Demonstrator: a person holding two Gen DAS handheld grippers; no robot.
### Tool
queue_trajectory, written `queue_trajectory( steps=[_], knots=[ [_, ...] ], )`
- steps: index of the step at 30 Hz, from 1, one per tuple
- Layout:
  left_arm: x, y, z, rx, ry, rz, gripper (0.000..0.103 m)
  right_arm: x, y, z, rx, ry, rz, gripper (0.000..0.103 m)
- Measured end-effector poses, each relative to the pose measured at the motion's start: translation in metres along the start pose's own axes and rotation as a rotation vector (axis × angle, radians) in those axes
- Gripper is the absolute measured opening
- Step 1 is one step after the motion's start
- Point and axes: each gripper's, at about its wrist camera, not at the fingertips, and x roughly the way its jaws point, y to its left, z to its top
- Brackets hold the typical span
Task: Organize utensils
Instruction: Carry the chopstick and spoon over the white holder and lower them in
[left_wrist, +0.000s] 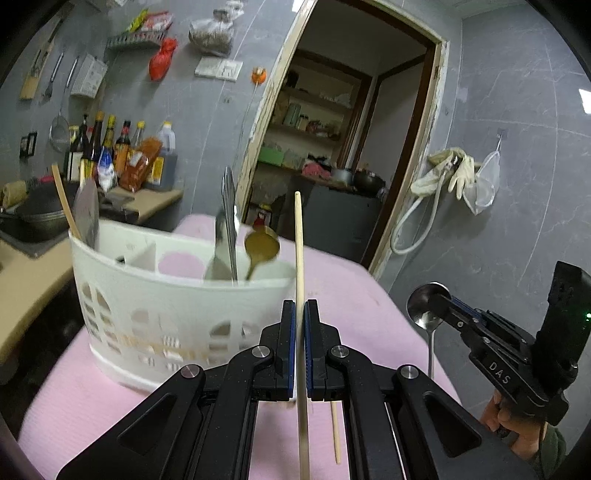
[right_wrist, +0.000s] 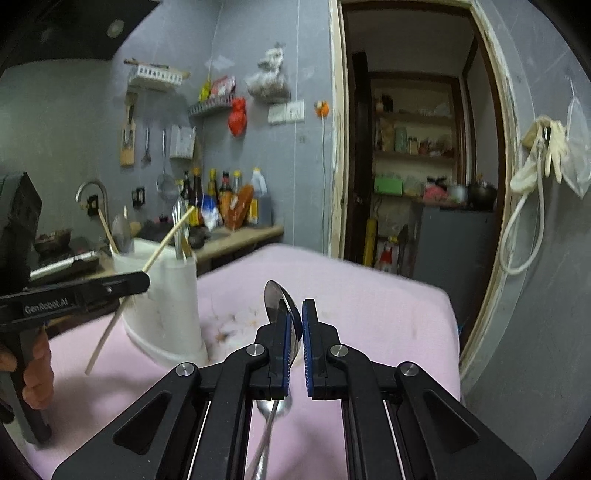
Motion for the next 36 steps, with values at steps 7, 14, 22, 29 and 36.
queue_trajectory(
  steps=[7, 14, 22, 29, 36],
  knots=[
    [-0.02, 0.018, 0.038, 0.005, -0.129, -0.008, 0.002, 0.002, 0.021, 0.037, -0.016, -0.134, 0.035, 0.004],
    [-0.035, 0.068, 0.086, -0.061, -0.268, 0.001, 0.003, 0.024, 0.05, 0.077, 0.027, -0.285, 0.114, 0.004],
    [-0.027, 0.132, 0.114, -0.164, -0.367, 0.035, 0.002, 0.064, 0.082, 0.104, 0.052, -0.4, 0.12, 0.004],
    [-0.014, 0.152, 0.096, -0.168, -0.419, 0.102, 0.003, 0.09, 0.101, 0.084, -0.015, -0.413, 0.064, 0.004],
    [-0.01, 0.143, 0.078, -0.098, -0.501, 0.168, 0.003, 0.105, 0.106, 0.062, -0.064, -0.364, 0.066, 0.004]
  ],
)
